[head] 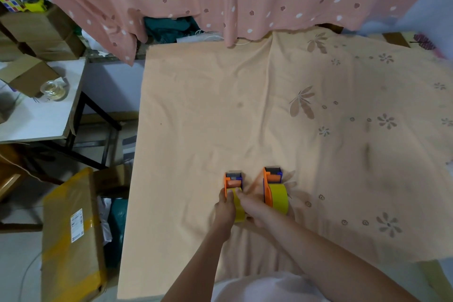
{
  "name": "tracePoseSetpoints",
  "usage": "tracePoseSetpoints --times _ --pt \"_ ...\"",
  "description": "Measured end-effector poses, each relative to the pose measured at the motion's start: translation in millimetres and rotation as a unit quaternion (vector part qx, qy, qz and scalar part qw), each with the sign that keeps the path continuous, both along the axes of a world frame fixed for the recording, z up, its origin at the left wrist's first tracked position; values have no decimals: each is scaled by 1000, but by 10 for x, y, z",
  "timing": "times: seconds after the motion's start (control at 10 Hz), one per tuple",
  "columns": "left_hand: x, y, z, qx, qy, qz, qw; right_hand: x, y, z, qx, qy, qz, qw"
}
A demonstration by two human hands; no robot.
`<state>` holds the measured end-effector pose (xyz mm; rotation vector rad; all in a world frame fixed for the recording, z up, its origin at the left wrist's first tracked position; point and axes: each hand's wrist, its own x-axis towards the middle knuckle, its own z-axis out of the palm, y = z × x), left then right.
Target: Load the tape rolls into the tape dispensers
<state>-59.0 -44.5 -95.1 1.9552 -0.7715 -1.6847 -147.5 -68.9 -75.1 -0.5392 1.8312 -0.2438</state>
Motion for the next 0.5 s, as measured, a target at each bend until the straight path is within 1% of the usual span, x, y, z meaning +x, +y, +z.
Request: tracePoseSetpoints --times 0.1,0.2,0.3,0.4,0.5 --pt "-21 -28 4 10 -20 -2 1000 0 -12 43 -13 20 37 999" --pt "-21 -51 24 27 9 6 1000 -22 -15 123 9 -13 41 999" --pt "1 -53 53 30 29 10 999 -74 -28 195 -3 -40 77 996" --pt "19 -33 155 27 16 34 999 -125 -23 307 -36 -37 47 998" --pt "3 -41 233 12 -2 44 999 -217 -38 391 -60 -47 -14 997"
